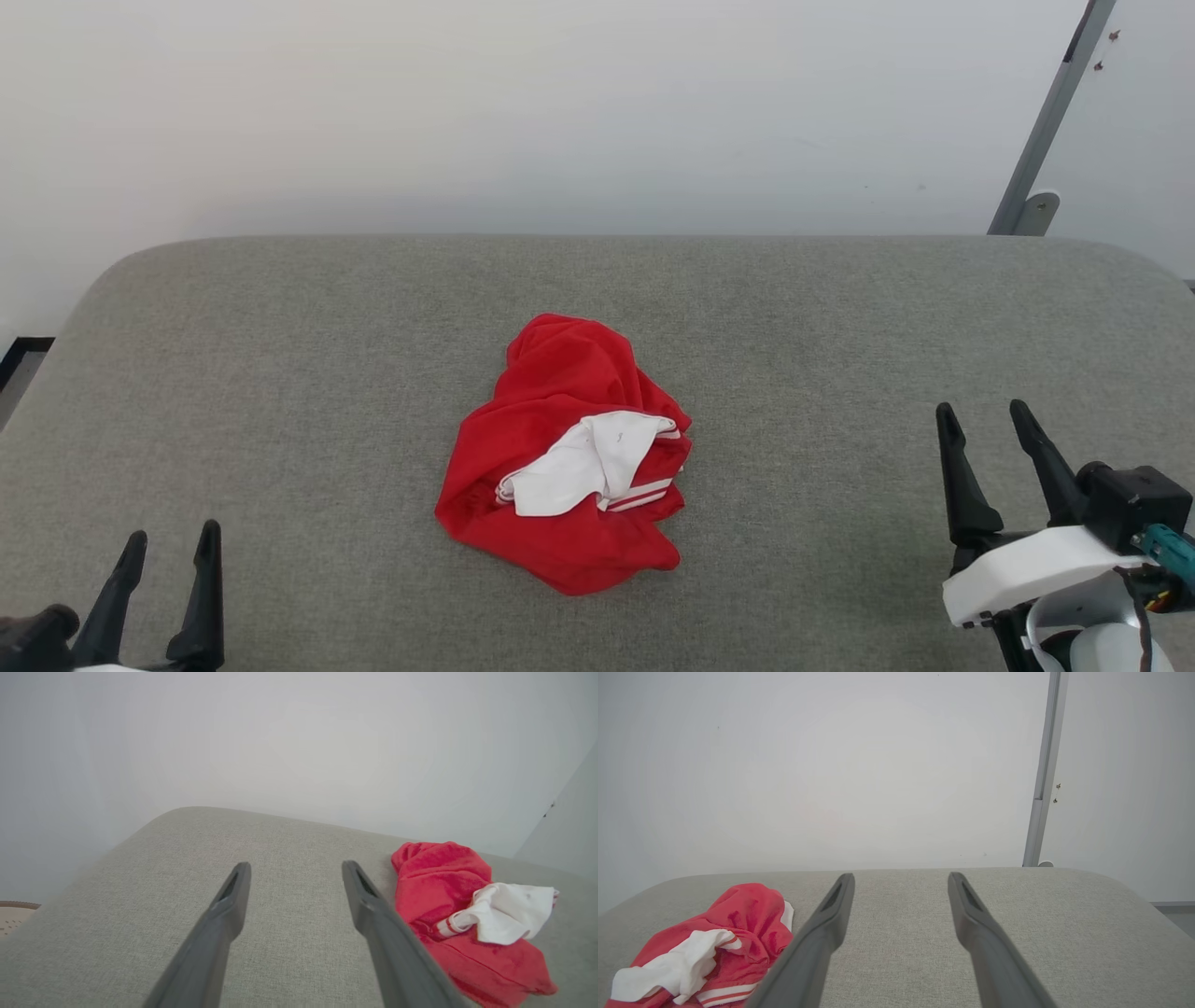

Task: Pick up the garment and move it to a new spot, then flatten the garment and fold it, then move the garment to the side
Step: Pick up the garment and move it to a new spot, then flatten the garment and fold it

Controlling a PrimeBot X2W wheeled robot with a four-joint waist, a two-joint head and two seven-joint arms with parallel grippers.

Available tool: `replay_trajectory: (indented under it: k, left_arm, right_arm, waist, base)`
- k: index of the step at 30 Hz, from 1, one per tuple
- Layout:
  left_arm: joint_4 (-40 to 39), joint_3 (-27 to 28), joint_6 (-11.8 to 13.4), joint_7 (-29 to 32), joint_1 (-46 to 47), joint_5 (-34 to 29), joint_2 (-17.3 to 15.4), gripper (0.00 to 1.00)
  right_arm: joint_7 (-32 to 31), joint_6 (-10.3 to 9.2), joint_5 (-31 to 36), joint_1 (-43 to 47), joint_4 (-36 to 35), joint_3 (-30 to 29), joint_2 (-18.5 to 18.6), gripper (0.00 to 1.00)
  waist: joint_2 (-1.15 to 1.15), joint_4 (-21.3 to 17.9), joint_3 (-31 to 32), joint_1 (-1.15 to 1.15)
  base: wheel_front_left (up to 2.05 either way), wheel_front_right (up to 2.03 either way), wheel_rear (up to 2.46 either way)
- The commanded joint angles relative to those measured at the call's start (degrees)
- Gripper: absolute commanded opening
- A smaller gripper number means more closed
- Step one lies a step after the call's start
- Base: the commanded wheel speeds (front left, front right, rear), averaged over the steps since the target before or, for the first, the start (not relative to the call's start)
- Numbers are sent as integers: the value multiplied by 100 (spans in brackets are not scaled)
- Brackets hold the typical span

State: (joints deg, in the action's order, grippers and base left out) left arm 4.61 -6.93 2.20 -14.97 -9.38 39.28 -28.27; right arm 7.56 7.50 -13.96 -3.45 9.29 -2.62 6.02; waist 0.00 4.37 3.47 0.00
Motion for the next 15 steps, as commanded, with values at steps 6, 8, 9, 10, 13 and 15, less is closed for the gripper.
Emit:
replay_trajectory:
  k: [6, 8, 9, 10, 13, 15]
  left_arm:
    - [6, 182, -159, -30, -42, -149, 136, 100]
    - [17, 223, -175, -30, -52, -200, 159, 100]
    - [20, 235, -189, -30, -54, -220, 176, 100]
    - [22, 246, -206, -30, -57, -238, 189, 100]
    - [26, 256, -223, -30, -57, -265, 208, 100]
    - [17, 262, -240, -30, -51, -285, 215, 100]
  right_arm:
    - [-1, -2, 7, 33, -28, 34, -6, 100]
    - [-18, -2, 4, 23, -38, 49, -10, 100]
    - [-20, -2, 4, 26, -46, 56, -12, 100]
    - [-27, -2, 4, 31, -57, 61, -14, 100]
    - [-58, -2, -4, 45, -83, 80, -21, 100]
    - [-65, -2, -21, 32, -91, 110, -22, 100]
  waist:
    - [0, 18, -13, 0]
    - [0, 27, -16, 0]
    - [0, 33, -17, 0]
    - [0, 39, -21, 0]
    - [0, 63, -33, 0]
    - [0, 79, -44, 0]
  base:
    - [0, 0, 0]
    - [0, 0, 0]
    - [0, 0, 0]
    - [0, 0, 0]
    - [0, 0, 0]
    - [0, 0, 0]
